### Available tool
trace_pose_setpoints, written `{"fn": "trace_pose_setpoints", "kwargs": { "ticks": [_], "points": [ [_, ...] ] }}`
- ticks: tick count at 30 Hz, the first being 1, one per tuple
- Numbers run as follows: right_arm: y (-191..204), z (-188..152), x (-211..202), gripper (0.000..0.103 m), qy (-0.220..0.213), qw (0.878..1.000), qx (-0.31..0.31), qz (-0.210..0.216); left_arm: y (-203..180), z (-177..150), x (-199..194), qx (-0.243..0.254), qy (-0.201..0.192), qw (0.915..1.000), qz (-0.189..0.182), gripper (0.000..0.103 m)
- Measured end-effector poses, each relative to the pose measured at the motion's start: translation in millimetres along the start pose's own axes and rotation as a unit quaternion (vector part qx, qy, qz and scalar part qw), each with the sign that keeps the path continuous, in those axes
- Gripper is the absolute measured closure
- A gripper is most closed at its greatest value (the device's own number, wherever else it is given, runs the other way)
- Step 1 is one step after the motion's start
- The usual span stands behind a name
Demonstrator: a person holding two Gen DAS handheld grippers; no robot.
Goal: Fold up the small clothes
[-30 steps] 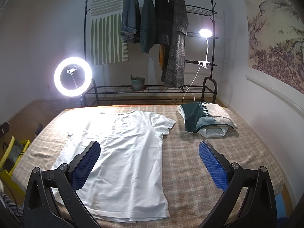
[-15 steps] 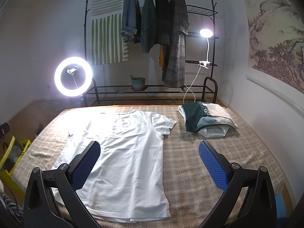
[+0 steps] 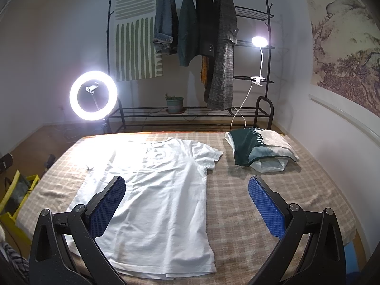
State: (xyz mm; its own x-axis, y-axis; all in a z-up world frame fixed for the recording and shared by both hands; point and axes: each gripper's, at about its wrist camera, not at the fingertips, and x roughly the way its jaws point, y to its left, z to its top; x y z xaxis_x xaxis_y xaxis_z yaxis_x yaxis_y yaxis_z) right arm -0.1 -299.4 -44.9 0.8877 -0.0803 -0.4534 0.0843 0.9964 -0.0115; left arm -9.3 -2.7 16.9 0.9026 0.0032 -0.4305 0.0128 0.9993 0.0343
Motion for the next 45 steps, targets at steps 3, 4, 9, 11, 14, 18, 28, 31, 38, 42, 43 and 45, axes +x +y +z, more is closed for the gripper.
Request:
{"fn": "trace_pose_setpoints", "kwargs": {
  "ticks": [3,4,9,11,14,18,28,31,38,42,43,45],
  "points": [
    [5.0,1.2,0.9,0.0,0.0,1.0,-0.001,0.003,1.0,2.1,0.0,0.001,0.001,1.0,0.001,0.0],
    [6.1,1.4,1.1,0.0,0.0,1.0,-0.001,0.004,1.8,2.5,0.1,0.0,0.002,1.0,0.002,0.0],
    [12.1,3.6,4.6,0.0,0.004,1.0,0.003,0.018,8.3,1.5,4.7,0.0,0.01,0.9999,0.01,0.0],
    [16.7,4.6,8.3,0.0,0.008,1.0,0.006,0.026,12.1,-3.5,8.9,-0.002,0.013,0.9998,0.014,0.0],
    [24.4,6.4,14.0,0.0,0.011,0.999,0.008,0.039,17.4,-6.2,12.3,-0.008,0.016,0.9997,0.018,0.0],
    [35.6,10.8,20.6,0.0,0.008,0.998,0.007,0.06,23.8,-11.2,18.4,-0.012,0.023,0.9993,0.025,0.0],
    [62.2,37.8,50.5,0.0,0.018,0.994,-0.024,0.109,51.3,-61.8,43.7,-0.102,0.095,0.9902,-0.01,0.009],
    [74.0,49.8,66.0,0.0,0.024,0.991,-0.038,0.126,56.2,-84.7,54.1,-0.132,0.131,0.9824,-0.015,0.018],
    [116.2,73.8,119.6,0.008,0.068,0.98,-0.06,0.179,67.6,-127.5,89.0,-0.194,0.216,0.9566,-0.027,0.043],
    [148.1,84.4,153.4,0.011,0.093,0.971,-0.064,0.213,72.0,-145.9,103.7,-0.202,0.248,0.9473,-0.018,0.048],
    [156.0,86.6,161.7,0.014,0.099,0.969,-0.065,0.219,72.5,-152.1,108.7,-0.205,0.259,0.9437,-0.018,0.051],
    [175.4,90.7,183.2,0.019,0.119,0.962,-0.062,0.239,74.8,-160.4,118.1,-0.211,0.273,0.9382,-0.022,0.054]
  ]
}}
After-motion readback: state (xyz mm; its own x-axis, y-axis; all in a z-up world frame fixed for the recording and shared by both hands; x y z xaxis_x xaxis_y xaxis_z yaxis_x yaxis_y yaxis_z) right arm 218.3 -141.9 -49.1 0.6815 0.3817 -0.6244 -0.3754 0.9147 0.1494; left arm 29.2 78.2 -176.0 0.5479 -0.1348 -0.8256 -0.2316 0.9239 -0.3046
